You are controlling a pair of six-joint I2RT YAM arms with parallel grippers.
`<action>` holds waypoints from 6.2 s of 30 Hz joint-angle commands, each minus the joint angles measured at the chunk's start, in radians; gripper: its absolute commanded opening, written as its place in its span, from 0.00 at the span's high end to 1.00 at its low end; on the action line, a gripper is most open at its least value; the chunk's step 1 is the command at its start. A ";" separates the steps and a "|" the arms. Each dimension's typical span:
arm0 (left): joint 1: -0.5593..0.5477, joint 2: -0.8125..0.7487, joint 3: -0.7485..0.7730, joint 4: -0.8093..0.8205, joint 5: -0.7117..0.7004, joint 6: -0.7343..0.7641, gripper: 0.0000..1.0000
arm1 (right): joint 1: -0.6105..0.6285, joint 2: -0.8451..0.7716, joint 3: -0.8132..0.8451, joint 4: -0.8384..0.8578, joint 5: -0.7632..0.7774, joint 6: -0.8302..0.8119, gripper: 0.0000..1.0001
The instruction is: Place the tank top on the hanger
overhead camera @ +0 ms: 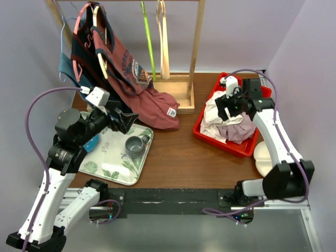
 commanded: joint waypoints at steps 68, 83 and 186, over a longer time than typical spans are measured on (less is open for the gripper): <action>-0.006 0.065 -0.101 0.249 0.192 -0.209 0.00 | 0.325 -0.065 0.537 -0.169 -0.697 0.019 1.00; -0.006 0.101 -0.149 0.216 0.255 -0.186 0.00 | 0.706 -0.119 -0.137 -0.335 -0.438 -0.567 0.39; -0.603 0.200 -0.117 0.183 -0.270 -0.054 0.53 | 0.312 0.024 0.649 -0.168 -0.201 -0.205 1.00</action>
